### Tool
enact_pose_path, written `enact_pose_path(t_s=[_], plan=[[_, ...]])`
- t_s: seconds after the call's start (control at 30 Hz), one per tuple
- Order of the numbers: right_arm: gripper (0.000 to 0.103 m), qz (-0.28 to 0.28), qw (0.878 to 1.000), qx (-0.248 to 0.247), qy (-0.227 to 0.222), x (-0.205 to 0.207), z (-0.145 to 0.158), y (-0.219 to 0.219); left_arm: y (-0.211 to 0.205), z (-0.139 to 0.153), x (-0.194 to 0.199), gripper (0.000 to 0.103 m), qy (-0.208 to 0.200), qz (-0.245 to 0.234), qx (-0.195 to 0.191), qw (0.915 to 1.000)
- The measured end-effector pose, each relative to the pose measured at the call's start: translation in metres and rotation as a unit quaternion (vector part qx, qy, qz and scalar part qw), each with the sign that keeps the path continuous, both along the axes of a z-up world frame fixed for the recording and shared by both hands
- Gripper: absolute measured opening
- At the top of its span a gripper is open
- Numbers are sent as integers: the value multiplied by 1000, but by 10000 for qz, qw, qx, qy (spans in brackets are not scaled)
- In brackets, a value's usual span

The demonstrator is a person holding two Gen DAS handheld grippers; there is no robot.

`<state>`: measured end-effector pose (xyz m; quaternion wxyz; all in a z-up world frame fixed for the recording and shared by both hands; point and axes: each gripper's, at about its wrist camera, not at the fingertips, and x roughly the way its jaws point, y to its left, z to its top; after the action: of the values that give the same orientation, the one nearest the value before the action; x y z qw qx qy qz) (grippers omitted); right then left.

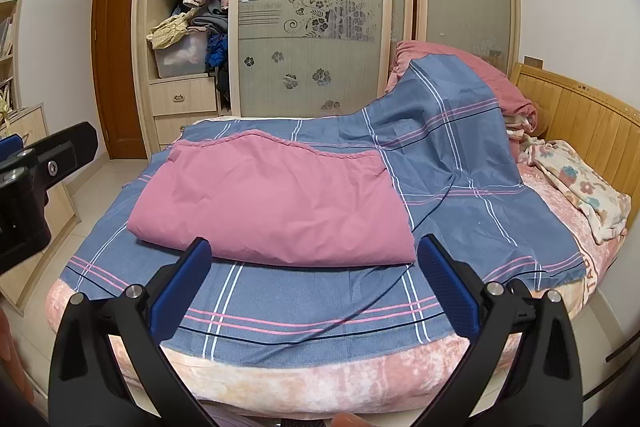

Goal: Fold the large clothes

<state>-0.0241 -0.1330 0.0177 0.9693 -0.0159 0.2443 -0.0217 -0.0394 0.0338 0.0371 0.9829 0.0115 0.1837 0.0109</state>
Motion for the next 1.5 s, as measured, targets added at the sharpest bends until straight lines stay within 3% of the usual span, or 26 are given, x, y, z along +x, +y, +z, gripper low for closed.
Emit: enact_pose_path(t_s=[1.5], plan=[[102, 134, 9998, 11, 129, 4, -9, 4, 6, 1, 1, 101, -16, 15, 5, 10000]])
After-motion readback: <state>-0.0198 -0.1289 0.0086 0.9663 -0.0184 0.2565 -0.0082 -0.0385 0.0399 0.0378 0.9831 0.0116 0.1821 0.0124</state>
